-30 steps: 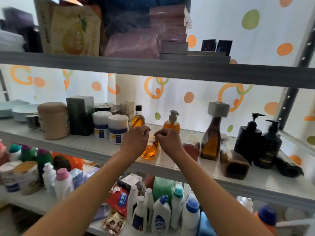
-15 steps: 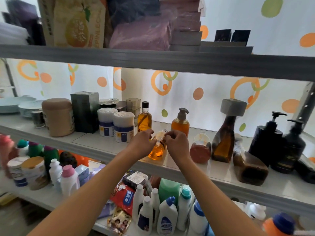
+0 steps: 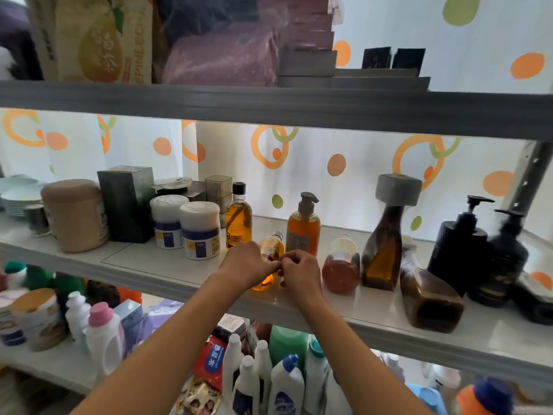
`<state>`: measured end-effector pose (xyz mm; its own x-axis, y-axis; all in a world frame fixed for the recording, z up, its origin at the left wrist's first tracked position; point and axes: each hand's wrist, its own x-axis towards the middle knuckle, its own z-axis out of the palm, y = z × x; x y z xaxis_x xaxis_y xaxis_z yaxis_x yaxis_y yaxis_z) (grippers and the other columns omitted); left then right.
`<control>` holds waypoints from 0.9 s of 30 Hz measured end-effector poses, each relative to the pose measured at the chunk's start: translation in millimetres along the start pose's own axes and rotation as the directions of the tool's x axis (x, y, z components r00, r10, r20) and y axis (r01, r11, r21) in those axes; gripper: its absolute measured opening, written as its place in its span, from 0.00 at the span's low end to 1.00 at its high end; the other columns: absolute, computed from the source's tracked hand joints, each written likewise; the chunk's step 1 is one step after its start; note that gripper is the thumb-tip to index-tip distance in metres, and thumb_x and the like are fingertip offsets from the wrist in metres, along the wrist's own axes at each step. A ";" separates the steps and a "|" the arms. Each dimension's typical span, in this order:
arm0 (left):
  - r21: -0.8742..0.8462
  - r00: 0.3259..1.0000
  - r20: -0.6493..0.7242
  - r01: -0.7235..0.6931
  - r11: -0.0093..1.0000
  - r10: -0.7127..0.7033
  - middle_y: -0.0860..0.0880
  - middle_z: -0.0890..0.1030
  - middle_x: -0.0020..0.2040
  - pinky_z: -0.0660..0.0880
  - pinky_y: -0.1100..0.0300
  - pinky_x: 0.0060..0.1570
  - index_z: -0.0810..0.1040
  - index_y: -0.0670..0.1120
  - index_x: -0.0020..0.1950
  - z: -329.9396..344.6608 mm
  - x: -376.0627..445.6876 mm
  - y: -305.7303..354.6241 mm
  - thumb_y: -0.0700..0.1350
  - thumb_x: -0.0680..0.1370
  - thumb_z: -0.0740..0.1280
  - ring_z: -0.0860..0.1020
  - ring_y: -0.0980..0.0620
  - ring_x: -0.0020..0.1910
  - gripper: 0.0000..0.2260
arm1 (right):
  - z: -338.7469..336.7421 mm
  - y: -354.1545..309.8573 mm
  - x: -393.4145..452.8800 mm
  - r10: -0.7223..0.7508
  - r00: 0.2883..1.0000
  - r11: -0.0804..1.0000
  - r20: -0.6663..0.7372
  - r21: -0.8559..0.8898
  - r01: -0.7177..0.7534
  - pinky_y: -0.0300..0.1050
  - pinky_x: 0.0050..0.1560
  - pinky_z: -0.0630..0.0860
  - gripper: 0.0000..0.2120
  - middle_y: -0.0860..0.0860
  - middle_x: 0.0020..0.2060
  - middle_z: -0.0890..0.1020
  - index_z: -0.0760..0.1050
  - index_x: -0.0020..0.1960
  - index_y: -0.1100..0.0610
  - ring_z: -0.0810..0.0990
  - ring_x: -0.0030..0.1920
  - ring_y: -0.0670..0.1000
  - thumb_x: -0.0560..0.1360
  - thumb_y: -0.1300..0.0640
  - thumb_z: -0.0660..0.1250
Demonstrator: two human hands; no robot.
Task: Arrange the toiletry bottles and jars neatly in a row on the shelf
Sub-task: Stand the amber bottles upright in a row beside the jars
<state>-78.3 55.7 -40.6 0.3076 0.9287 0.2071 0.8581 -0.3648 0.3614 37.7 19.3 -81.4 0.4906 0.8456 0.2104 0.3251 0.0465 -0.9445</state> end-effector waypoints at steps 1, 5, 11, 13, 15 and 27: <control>-0.007 0.999 0.037 0.020 1.000 -0.020 0.49 0.73 0.35 0.66 0.62 0.28 0.74 0.44 0.44 -1.5 0.8 2.3 0.65 0.70 0.68 0.74 0.51 0.36 0.23 | -0.8 -0.4 0.1 0.001 1.000 1.000 0.009 0.007 -0.002 0.59 0.48 0.82 0.10 0.52 0.40 0.83 0.78 0.38 0.49 0.82 0.45 0.55 0.74 0.60 0.63; -0.112 0.996 0.074 0.064 0.992 -0.056 0.49 0.72 0.33 0.65 0.62 0.27 0.72 0.46 0.38 -2.4 2.7 3.3 0.62 0.68 0.71 0.72 0.53 0.32 0.20 | -2.3 -1.1 -3.9 -0.040 0.998 0.999 0.058 -0.028 0.041 0.57 0.52 0.81 0.13 0.49 0.43 0.83 0.85 0.50 0.54 0.82 0.48 0.53 0.76 0.61 0.61; -0.385 0.984 0.049 0.177 0.906 -0.171 0.45 0.78 0.31 0.74 0.57 0.29 0.79 0.42 0.37 -3.3 -6.3 -15.9 0.65 0.65 0.73 0.77 0.50 0.29 0.25 | -8.7 -9.9 -7.6 -0.057 0.988 0.995 0.143 0.094 0.044 0.52 0.50 0.83 0.11 0.47 0.47 0.84 0.84 0.54 0.53 0.82 0.52 0.52 0.78 0.60 0.63; -0.419 0.988 -0.001 0.138 0.897 -0.152 0.45 0.81 0.34 0.79 0.51 0.37 0.80 0.43 0.39 -1.8 -13.0 -20.9 0.66 0.66 0.72 0.80 0.48 0.34 0.24 | -7.8 -13.4 -8.8 0.001 0.987 0.983 0.159 0.182 -0.030 0.51 0.50 0.83 0.08 0.52 0.50 0.83 0.82 0.52 0.52 0.82 0.53 0.53 0.78 0.58 0.65; -0.517 0.993 -0.045 0.069 0.853 -0.108 0.49 0.83 0.38 0.82 0.52 0.42 0.80 0.45 0.42 -3.6 -23.3 -24.1 0.63 0.69 0.72 0.82 0.51 0.38 0.20 | -7.4 -18.3 -10.0 0.144 0.970 0.912 0.194 0.353 -0.207 0.52 0.51 0.83 0.09 0.56 0.53 0.83 0.79 0.55 0.56 0.82 0.54 0.55 0.76 0.54 0.70; -0.643 0.970 -0.193 -0.239 0.727 0.148 0.57 0.83 0.50 0.77 0.63 0.52 0.76 0.53 0.61 -19.9 -51.8 -26.9 0.52 0.72 0.73 0.81 0.60 0.50 0.19 | -31.3 -56.2 -18.3 -0.098 0.960 0.936 0.262 0.351 0.000 0.55 0.56 0.81 0.25 0.51 0.48 0.87 0.83 0.52 0.54 0.85 0.51 0.53 0.58 0.45 0.81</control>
<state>-125.5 16.1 -42.9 0.3461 0.8341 0.4295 0.2861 -0.5298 0.7984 35.8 -15.4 -24.2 0.2271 0.9467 0.2284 0.0206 0.2298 -0.9730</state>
